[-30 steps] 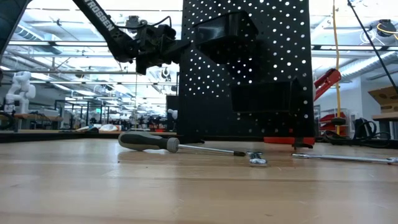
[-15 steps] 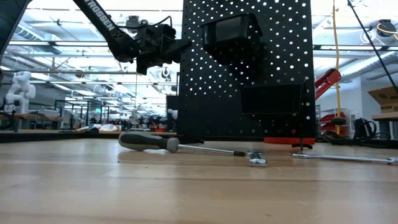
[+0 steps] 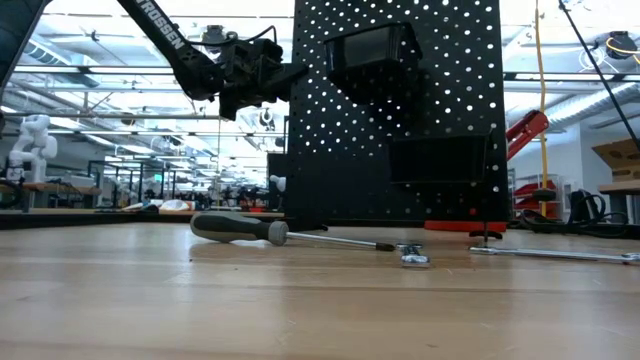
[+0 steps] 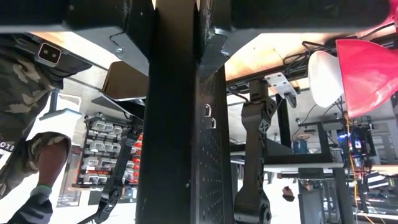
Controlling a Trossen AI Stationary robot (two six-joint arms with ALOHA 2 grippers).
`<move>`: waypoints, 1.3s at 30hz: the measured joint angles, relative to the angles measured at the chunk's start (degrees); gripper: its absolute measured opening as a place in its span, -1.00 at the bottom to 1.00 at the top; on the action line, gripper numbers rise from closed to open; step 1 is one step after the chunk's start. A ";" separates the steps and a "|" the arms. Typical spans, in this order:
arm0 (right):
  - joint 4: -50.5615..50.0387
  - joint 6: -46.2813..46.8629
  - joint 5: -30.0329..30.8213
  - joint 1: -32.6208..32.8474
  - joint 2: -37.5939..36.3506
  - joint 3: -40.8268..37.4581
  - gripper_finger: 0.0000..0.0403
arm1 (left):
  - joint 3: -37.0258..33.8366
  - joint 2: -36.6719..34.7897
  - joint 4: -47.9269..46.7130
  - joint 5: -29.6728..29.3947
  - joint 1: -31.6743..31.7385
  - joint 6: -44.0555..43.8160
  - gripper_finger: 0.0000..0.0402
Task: Hang tools onto peg board
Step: Unhang the pliers from the pegboard
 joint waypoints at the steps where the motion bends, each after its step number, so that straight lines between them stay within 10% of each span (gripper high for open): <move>1: 0.13 -0.62 -0.23 0.00 0.00 0.00 -0.92 | 0.01 0.00 0.00 -0.01 0.00 0.01 -0.58; 17: 6.25 -7.69 -0.33 0.00 -0.37 0.87 -0.92 | -0.07 0.00 0.00 -0.35 -0.17 0.24 -0.58; 39: -2.99 7.80 -9.17 -0.15 1.54 0.96 -0.94 | -0.07 -0.04 0.18 -0.90 -0.52 0.57 -0.58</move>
